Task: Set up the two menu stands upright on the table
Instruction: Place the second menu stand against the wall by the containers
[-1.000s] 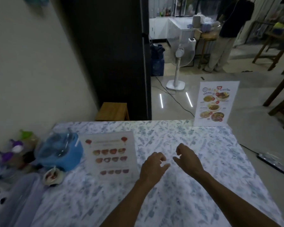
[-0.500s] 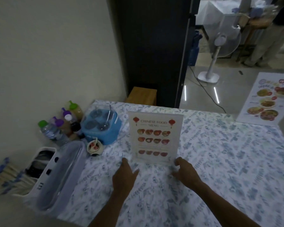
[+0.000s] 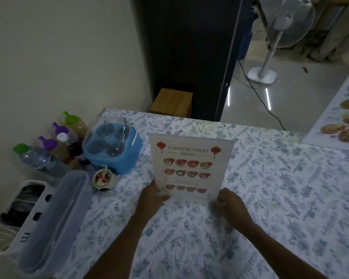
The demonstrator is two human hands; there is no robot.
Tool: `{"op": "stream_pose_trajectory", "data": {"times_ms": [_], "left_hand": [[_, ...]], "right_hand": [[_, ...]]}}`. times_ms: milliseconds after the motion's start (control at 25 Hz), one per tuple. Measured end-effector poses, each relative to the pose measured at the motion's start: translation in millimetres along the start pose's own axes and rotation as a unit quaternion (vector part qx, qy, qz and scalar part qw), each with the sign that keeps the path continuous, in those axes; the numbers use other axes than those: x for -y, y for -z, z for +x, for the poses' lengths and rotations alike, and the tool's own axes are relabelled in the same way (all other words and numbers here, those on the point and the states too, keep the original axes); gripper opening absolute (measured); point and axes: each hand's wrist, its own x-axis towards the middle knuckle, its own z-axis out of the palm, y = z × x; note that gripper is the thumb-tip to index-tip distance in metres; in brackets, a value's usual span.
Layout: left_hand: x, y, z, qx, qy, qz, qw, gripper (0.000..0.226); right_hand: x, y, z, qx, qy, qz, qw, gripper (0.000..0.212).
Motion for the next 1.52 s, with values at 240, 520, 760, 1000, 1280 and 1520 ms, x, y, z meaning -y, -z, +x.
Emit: {"op": "stream_pose_trajectory", "data": {"times_ms": [240,520,760,1000,1280,1520], "left_hand": [[2,18,22,0.037,-0.001,0.099,0.994,0.052],[-38,54,84,0.101,-0.080,0.146,0.981,0.045],[-120,142,184,0.083,-0.167,0.200,0.962,0.043],[-142,257,291,0.118,-0.188,0.216,0.951,0.047],[-42,342,384,0.019,-0.092,0.192,0.977,0.037],[-12,347,417,-0.082,-0.004,0.175,0.981,0.031]], "right_hand": [[-8,1,18,0.032,0.024,-0.032,0.999,0.018],[26,24,51,-0.002,0.010,-0.050,0.999,0.022],[130,67,131,-0.106,0.017,-0.046,0.993,0.025],[222,48,241,-0.147,0.049,-0.035,0.987,0.022],[275,-65,369,-0.062,0.119,-0.018,0.991,0.012],[296,-112,424,-0.024,0.078,0.038,0.996,0.024]]}}
